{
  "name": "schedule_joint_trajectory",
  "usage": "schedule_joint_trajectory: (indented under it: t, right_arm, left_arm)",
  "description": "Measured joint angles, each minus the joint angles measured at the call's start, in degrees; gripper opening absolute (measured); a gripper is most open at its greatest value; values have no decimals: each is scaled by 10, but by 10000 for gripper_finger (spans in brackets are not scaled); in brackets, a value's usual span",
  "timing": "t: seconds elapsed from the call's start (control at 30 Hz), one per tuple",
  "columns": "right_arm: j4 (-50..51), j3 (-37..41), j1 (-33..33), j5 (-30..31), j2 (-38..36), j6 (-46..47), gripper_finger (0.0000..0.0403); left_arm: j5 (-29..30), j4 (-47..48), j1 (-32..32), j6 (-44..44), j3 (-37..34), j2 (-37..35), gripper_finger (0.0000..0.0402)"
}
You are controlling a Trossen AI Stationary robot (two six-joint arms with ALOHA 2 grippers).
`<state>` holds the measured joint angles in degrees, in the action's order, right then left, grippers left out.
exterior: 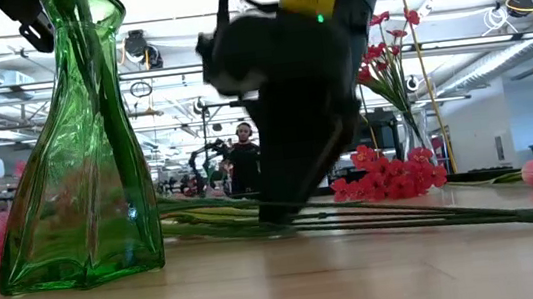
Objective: Sort flowers into vase by color
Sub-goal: Put the pink flowers into the green vase
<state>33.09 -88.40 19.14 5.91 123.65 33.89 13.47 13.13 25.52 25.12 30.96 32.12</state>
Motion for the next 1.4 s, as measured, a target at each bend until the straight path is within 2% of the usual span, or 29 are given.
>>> schedule_joint_trajectory:
  t: [0.23,0.33,0.43,0.6,0.67,0.83,1.17,1.3,1.4]
  right_arm:
    - [-2,-3,5,10,17,15,200]
    - [1,-3,5,10,17,15,185]
    - [19,-2,4,9,18,15,145]
    - [45,-3,4,6,18,32,36]
    - [50,-3,5,3,18,39,12]
    - [95,-3,15,8,10,113,8]
    - [272,4,66,58,-38,261,2]
    - [343,3,91,113,-78,331,1]
    - [358,3,109,176,-113,383,1]
  left_arm:
    - [-4,3,0,0,0,0,100]
    - [-4,4,0,0,0,0,100]
    - [-4,5,0,0,0,0,100]
    - [-3,8,0,-1,0,-2,100]
    - [-3,18,0,-1,0,-7,100]
    - [3,39,0,-4,0,-18,100]
    - [5,39,0,-5,0,-28,100]
    - [5,39,0,-5,0,-32,100]
    - [5,39,0,-4,0,-34,100]
